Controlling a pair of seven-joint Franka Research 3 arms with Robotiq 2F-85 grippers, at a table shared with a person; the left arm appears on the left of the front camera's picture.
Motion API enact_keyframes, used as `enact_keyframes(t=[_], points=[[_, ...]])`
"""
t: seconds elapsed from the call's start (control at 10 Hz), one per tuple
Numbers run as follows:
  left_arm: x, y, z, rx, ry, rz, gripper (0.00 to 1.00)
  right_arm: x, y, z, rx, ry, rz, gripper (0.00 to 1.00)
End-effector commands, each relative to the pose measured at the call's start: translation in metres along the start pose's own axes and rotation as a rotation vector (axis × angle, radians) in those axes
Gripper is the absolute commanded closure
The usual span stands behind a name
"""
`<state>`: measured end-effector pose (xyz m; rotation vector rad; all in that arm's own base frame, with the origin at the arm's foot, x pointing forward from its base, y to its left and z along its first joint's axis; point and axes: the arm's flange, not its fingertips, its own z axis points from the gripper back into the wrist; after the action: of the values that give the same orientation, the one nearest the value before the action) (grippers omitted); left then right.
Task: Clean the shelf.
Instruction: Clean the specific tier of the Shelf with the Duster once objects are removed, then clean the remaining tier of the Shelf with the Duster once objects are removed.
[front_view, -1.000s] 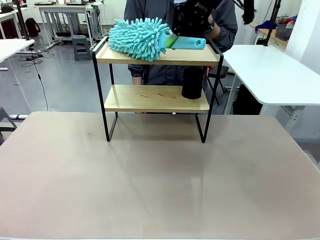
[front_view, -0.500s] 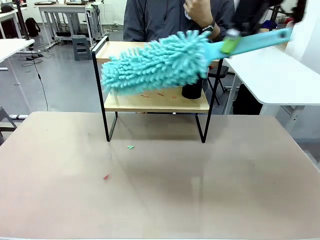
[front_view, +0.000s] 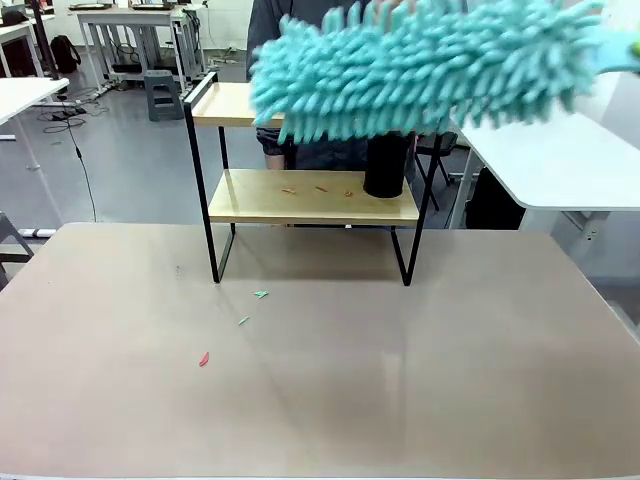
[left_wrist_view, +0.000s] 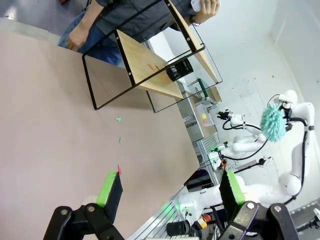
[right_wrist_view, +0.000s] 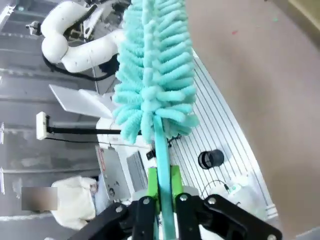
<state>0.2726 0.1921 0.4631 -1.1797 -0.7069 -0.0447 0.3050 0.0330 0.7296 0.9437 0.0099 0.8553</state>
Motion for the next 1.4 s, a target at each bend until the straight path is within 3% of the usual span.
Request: enact_keyframes(t=[0.0,0.2,0.4,0.5,0.6,0.7,1.3], points=[[0.001,-0.001,-0.001,-0.015,-0.011,-0.017,0.0,-0.088,0.002,0.011,-0.049,-0.253,-0.027,0.88],[0.001,-0.001,-0.001,-0.015,-0.011,-0.017,0.0,-0.192,-0.011,0.018,-0.204,-0.589,-0.27,0.88],[0.001,-0.001,-0.001,-0.015,-0.011,-0.017,0.0,-0.227,-0.036,0.005,-0.251,-0.695,-0.463,0.88],[0.001,-0.001,-0.001,-0.015,-0.011,-0.017,0.0,-0.224,-0.051,0.002,-0.27,-0.707,-0.557,0.88],[0.001,-0.001,-0.001,-0.015,-0.011,-0.017,0.0,-0.207,-0.062,0.0,-0.333,-0.637,-0.661,0.88],[0.001,-0.001,-0.001,-0.015,-0.011,-0.017,0.0,-0.255,-0.037,0.015,-0.261,-0.666,-0.447,0.88],[0.001,-0.001,-0.001,-0.015,-0.011,-0.017,0.0,-0.255,-0.037,0.015,-0.261,-0.666,-0.447,0.88]])
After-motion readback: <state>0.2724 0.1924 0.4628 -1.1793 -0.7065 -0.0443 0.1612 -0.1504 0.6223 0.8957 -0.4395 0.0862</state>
